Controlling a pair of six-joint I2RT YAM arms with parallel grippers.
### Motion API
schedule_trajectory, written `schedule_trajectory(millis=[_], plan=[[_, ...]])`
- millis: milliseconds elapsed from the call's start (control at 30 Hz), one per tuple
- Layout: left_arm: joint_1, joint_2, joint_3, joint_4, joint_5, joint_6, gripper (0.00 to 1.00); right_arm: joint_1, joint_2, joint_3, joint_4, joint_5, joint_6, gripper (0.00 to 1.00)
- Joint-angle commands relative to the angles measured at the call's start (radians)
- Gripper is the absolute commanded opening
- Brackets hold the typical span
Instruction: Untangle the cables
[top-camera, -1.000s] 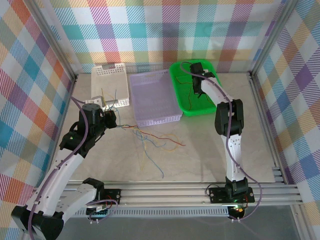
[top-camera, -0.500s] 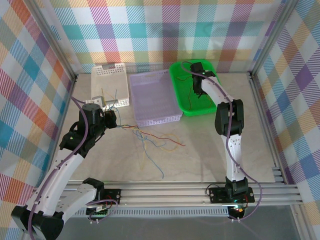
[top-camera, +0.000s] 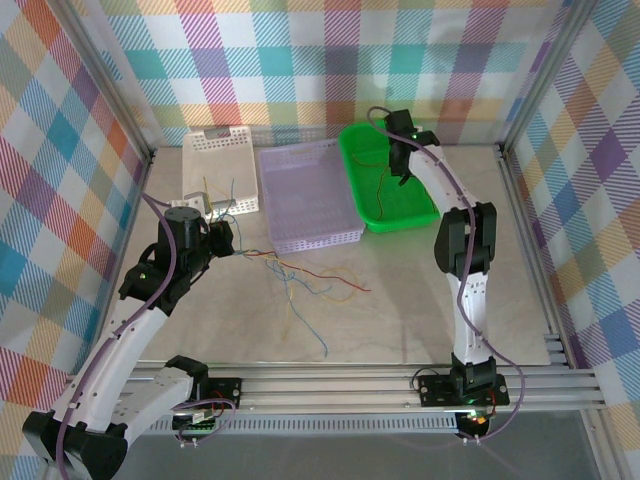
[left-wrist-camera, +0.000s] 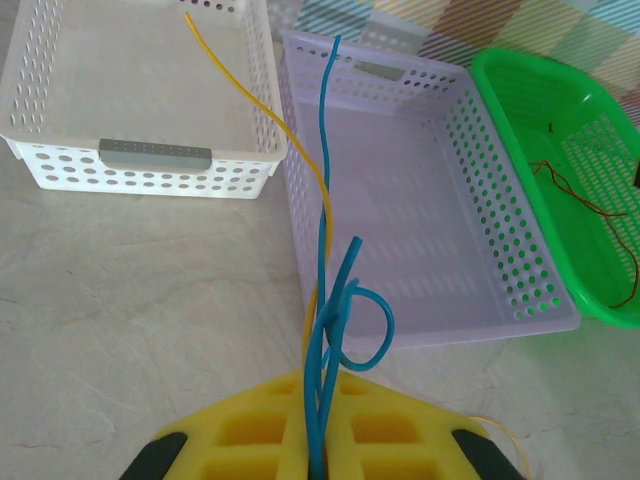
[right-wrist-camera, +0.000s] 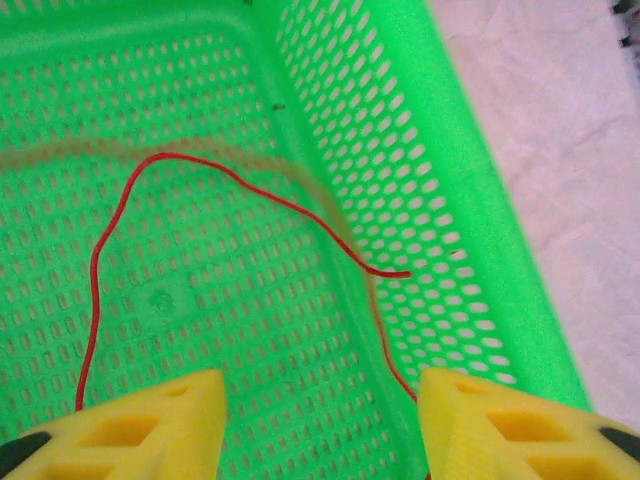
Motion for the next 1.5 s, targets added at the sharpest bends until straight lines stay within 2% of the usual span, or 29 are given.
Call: schedule_trajectory(millis=[0,133,200,367,467,533,700,833,900,1100,1467], plan=[[0.010,-0.007,0.010,0.029,0.007,0.017,0.00,-0.009,-0.092,0.016,-0.007,0.048,0.020,0.57],[0.010,-0.004,0.011,0.029,0.012,0.016,0.00,0.002,-0.179,-0.010,0.004,-0.001,0.030,0.58],[0.010,-0.001,0.010,0.032,0.019,0.016,0.00,0.022,-0.256,-0.086,0.055,-0.112,0.023,0.57],[0.010,0.001,0.007,0.039,0.054,0.012,0.00,0.092,-0.530,-0.499,0.371,-0.553,-0.004,0.58],[0.010,0.005,0.012,0.036,0.078,0.000,0.00,0.164,-0.687,-0.756,0.567,-0.744,-0.013,0.59],[0.009,0.011,0.023,0.034,0.112,-0.015,0.00,0.225,-0.764,-0.886,0.655,-0.829,-0.029,0.59],[-0.014,0.048,0.066,0.011,0.200,-0.050,0.00,0.379,-0.915,-1.152,0.868,-0.928,0.012,0.57],[-0.085,0.100,0.113,-0.030,0.196,-0.073,0.00,0.489,-0.952,-1.232,0.932,-0.930,-0.017,0.57],[-0.113,0.122,0.137,-0.047,0.196,-0.093,0.00,0.538,-0.946,-1.242,0.925,-0.883,-0.060,0.57],[-0.145,0.176,0.191,-0.095,0.195,-0.180,0.00,0.627,-0.938,-1.285,0.969,-0.815,-0.135,0.57],[-0.189,0.285,0.226,-0.172,0.116,-0.295,0.00,0.792,-0.909,-1.307,1.028,-0.369,-0.335,0.49]])
